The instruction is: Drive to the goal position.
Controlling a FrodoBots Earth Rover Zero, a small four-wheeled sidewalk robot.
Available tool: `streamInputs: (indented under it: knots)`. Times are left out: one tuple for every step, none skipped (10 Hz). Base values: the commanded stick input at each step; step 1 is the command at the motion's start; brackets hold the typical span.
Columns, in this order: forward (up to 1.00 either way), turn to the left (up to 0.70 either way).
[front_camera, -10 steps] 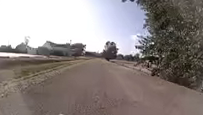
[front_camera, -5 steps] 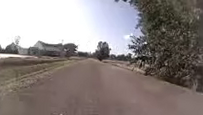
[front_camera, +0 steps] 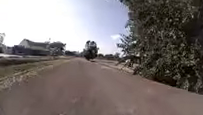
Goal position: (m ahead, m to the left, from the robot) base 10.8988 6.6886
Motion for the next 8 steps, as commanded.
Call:
streamInputs:
  knots:
    - [0.7,0.0]
    - [0.7,0.0]
    - [0.7,0.0]
    - [0.7,0.0]
    - [0.7,0.0]
    - [0.7,0.0]
    - [0.7,0.0]
    - [0.7,0.0]
